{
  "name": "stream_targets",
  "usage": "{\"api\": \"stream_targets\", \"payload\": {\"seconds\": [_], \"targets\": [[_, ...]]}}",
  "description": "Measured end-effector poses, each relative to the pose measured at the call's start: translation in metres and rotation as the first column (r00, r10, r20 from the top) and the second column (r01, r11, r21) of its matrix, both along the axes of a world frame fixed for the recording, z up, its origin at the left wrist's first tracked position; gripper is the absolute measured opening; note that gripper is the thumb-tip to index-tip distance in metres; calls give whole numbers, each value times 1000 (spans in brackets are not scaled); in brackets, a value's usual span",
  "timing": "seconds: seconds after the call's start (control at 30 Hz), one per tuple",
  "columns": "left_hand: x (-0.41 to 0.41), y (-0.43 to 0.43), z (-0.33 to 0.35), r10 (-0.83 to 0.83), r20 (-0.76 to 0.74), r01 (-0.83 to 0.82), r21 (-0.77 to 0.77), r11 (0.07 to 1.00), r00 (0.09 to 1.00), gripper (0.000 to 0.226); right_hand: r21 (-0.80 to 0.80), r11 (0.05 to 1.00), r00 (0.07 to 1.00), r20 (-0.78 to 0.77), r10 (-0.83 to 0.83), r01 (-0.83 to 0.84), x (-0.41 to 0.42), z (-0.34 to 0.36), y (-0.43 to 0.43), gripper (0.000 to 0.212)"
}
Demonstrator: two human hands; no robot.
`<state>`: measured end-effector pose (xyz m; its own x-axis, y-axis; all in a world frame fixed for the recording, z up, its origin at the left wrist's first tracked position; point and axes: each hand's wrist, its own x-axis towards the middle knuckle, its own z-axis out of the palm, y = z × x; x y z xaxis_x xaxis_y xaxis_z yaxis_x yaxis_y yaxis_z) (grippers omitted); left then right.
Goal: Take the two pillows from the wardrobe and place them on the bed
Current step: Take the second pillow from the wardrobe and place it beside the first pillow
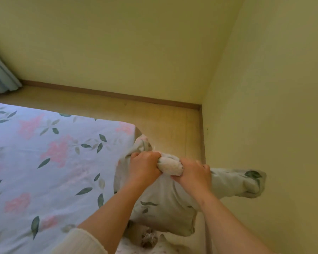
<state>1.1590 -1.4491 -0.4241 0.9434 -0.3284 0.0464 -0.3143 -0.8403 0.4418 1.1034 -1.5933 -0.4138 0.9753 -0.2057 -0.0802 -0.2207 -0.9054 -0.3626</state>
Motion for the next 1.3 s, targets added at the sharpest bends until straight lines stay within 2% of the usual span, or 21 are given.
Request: {"api": "stream_targets", "payload": {"seconds": [0.23, 0.43, 0.57, 0.67, 0.83, 1.1, 1.3], "targets": [[124, -36, -2, 4, -9, -4, -31, 1000, 1000, 16, -27, 999, 1000, 23, -18, 18, 124, -5, -35, 21], [251, -75, -13, 71, -36, -73, -51, 996, 997, 26, -27, 997, 997, 8, 78, -77, 260, -14, -76, 16], [326, -102, -12, 129, -57, -132, -47, 990, 990, 20, -43, 985, 986, -45, 162, -164, 348, -14, -106, 18], [379, -106, -9, 231, -62, -236, -94, 967, 971, 15, -64, 968, 970, -38, 239, -241, 418, -9, -111, 16], [463, -87, -12, 399, -82, -406, -129, 905, 914, 10, -134, 910, 919, -40, 392, -394, 525, -8, -92, 20], [631, -14, -23, 534, -96, -543, -153, 826, 840, 17, -164, 838, 854, -89, 513, -521, 712, -11, -15, 27], [719, 67, -11, 705, -91, -710, -146, 689, 703, 12, -177, 757, 773, -38, 634, -629, 818, 5, 70, 26]]}}
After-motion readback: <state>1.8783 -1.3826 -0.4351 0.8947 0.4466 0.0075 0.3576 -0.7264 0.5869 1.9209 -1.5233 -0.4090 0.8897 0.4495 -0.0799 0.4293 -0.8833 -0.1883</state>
